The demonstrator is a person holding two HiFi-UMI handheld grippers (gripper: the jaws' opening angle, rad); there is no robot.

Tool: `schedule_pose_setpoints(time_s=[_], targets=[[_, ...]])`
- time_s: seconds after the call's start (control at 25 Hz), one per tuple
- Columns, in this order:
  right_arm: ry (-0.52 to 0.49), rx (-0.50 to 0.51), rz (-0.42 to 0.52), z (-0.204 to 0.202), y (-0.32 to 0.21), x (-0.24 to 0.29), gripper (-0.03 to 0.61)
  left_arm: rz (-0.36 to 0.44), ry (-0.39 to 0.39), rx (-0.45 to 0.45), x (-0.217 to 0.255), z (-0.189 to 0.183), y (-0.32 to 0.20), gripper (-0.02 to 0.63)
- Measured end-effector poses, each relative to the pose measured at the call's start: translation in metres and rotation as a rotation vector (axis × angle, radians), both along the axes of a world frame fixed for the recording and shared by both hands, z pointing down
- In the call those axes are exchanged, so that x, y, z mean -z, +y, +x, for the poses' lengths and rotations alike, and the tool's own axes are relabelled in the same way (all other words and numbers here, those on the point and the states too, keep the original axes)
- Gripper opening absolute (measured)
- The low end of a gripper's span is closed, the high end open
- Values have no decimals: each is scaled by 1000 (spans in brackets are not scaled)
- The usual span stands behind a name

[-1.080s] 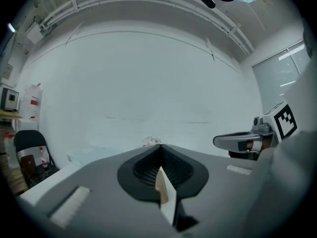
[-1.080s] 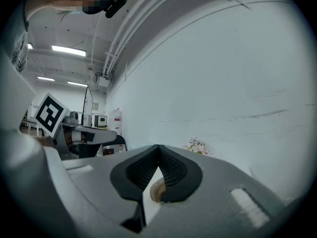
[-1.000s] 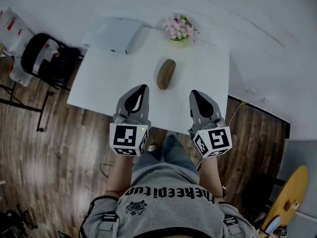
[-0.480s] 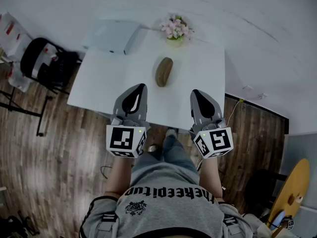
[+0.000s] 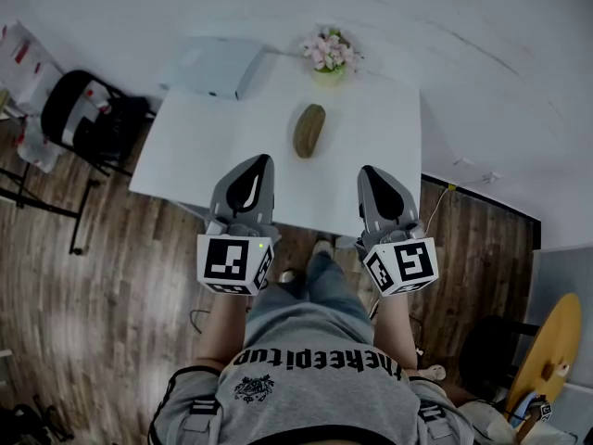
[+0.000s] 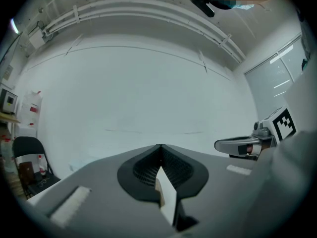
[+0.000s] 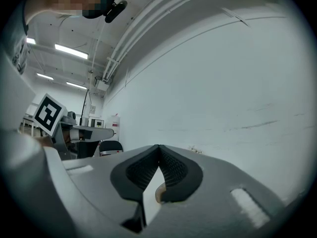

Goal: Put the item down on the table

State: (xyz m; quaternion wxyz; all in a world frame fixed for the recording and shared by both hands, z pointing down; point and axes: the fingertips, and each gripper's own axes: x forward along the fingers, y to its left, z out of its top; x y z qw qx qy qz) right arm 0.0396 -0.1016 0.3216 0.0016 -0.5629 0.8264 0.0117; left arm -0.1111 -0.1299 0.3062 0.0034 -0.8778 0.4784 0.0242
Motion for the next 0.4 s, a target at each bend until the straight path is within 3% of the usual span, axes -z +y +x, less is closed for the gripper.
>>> schedule_pose_setpoints(time_s=[0.4], targets=[[7,-3,15,-6,12,6,-5,14,11,-7,5,-4,11,18]])
